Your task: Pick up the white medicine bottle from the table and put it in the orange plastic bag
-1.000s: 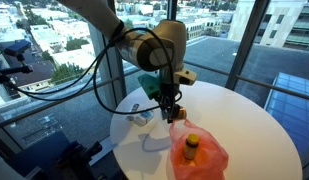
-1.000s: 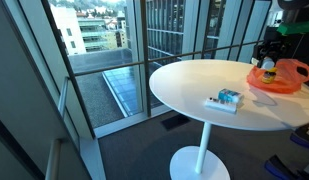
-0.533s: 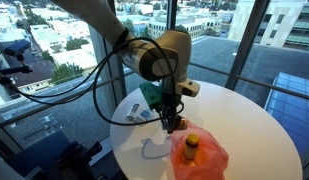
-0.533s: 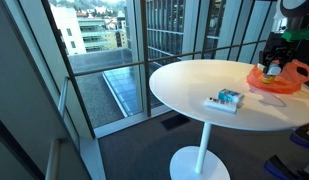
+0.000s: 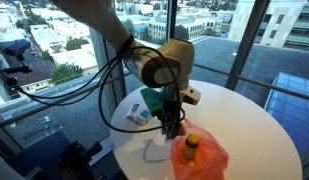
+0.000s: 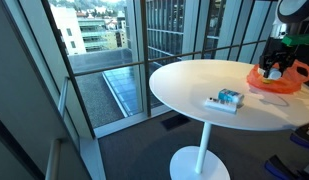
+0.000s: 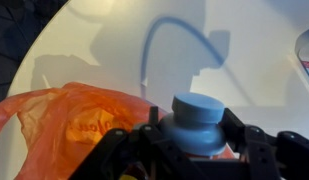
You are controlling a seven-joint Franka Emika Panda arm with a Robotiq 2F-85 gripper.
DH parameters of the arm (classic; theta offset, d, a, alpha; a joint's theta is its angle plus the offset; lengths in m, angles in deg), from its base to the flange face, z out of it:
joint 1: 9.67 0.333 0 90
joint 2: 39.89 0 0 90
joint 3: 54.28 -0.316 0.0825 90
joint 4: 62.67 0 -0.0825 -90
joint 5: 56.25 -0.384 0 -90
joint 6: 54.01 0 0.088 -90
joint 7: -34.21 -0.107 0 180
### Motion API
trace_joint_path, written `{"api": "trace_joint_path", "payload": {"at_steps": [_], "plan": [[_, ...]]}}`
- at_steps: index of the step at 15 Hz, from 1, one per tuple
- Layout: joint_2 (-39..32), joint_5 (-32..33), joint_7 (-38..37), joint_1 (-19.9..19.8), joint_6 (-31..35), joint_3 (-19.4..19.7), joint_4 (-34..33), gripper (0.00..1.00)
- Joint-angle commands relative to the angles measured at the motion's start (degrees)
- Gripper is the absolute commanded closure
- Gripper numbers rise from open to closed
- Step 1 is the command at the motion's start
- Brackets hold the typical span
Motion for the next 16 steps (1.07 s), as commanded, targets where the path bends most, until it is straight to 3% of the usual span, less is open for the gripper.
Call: {"api": "trace_joint_path", "payload": {"at_steps": [1,16], "plan": [[-1.9,-1.5,2.6,-0.9,-0.8,0.0,-2.5,0.63],[-10.2,-1.5,3.1,-1.8,-1.4,0.6,-11.4,0.63]]}}
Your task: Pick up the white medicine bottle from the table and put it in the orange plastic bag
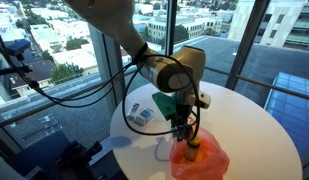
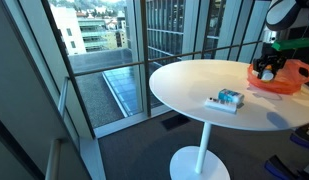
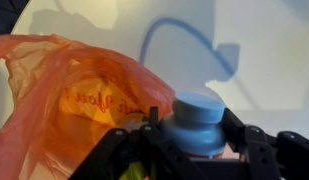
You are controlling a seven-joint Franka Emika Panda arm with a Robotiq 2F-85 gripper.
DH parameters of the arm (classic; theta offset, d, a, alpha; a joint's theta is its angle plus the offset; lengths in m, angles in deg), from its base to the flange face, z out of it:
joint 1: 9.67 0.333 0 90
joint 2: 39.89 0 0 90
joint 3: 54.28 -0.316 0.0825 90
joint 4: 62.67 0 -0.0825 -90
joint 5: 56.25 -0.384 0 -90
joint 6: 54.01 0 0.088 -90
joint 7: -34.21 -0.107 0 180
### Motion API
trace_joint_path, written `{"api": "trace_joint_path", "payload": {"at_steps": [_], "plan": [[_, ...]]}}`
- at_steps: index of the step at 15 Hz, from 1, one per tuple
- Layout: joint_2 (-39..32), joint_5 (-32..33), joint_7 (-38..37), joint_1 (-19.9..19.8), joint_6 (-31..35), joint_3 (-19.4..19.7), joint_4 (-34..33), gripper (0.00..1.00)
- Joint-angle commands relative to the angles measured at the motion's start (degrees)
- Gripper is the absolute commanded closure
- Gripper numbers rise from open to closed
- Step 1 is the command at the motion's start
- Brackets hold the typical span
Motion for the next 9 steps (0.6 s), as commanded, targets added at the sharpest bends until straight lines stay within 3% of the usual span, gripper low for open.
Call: {"api": "trace_joint_path", "payload": {"at_steps": [1,9], "plan": [[-2.2,-0.5,1.5,-0.9,-1.3,0.3,-3.6,0.63],[-4.1,1.7,2.8,-1.2,-1.0,2.1,-6.0,0.63]]}}
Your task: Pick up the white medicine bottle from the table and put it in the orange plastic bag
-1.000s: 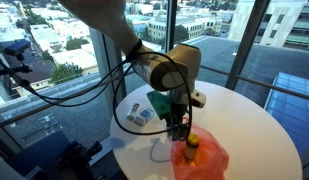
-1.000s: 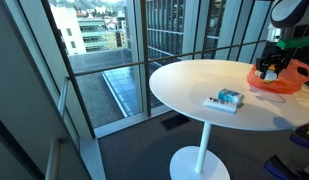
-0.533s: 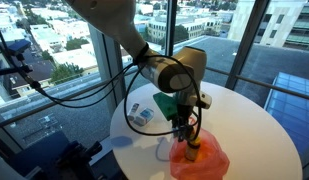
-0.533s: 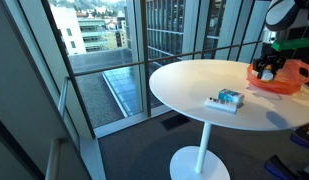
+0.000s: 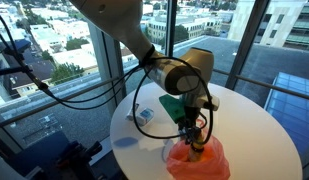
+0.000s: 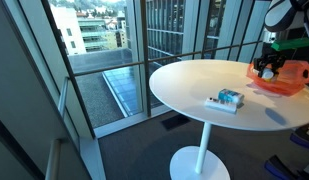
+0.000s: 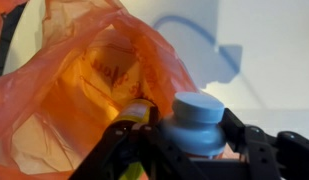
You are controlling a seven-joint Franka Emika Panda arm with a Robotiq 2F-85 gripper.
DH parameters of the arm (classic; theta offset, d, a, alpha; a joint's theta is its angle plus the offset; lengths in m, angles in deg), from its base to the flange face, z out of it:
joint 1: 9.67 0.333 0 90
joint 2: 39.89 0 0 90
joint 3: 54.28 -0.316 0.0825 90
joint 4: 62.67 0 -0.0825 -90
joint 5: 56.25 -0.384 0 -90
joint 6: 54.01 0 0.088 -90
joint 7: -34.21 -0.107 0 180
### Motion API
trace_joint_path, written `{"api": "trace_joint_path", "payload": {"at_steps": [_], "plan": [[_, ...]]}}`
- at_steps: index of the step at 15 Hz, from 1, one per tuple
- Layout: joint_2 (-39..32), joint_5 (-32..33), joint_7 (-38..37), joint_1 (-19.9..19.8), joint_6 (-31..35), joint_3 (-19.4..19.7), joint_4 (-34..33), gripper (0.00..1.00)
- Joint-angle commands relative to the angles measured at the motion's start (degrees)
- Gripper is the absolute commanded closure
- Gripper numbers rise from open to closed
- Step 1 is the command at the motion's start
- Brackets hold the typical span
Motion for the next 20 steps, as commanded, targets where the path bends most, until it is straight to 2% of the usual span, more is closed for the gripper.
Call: {"api": "trace_joint_path", "payload": {"at_steps": [1,9,10,11,12,15,20], "plan": [[-1.4,1.8,1.8,-0.9,-1.1,0.6,-2.5,0.63],[-3.9,2.7,2.8,-1.6,-1.1,1.1,-4.4,0.63],[-4.1,2.7,3.0,-1.7,-1.2,1.1,-4.6,0.49],[-4.2,2.7,3.0,-1.8,-1.1,1.1,-4.8,0.42],[-4.2,2.9,3.2,-1.8,-1.1,1.1,-4.8,0.14],[-3.7,2.7,3.8,-1.7,-1.2,0.8,-4.4,0.01],[-2.2,2.0,4.7,-1.2,-1.7,-0.2,-3.5,0.00]]}}
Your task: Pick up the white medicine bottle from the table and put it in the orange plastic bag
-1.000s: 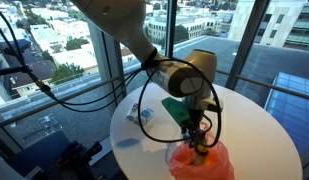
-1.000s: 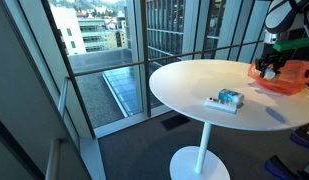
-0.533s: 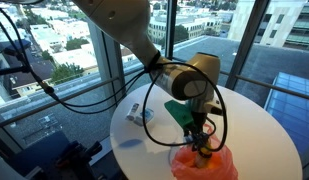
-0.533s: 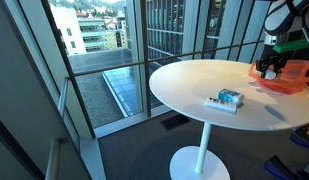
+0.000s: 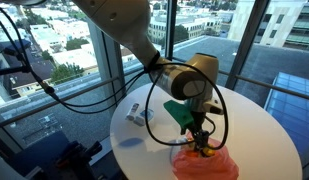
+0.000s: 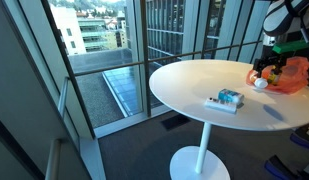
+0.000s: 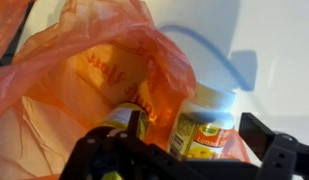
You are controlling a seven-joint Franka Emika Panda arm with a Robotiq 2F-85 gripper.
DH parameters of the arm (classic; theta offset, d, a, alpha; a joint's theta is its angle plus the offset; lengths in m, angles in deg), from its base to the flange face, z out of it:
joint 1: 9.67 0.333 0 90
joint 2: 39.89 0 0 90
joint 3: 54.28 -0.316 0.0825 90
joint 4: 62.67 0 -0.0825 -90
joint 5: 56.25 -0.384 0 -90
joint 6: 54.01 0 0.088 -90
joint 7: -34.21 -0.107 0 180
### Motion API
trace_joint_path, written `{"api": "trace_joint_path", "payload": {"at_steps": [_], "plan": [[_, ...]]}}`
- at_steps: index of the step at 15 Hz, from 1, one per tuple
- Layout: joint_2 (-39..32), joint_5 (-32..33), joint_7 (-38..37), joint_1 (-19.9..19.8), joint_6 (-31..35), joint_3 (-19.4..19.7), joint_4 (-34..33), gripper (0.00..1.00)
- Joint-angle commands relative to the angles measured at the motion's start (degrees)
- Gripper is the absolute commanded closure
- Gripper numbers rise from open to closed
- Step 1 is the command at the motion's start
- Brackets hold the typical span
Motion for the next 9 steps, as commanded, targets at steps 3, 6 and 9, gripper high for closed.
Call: {"api": "trace_joint_path", "payload": {"at_steps": [3,6,9], "plan": [[2.1,-0.5,0.6,0.1,-1.6,-1.8,-0.5,0.00],[2.4,-0.6,-0.3,0.5,-1.7,-2.3,-1.6,0.00],[1.8,0.6,-1.7,1.4,-1.2,-1.8,-3.0,0.00]]}}
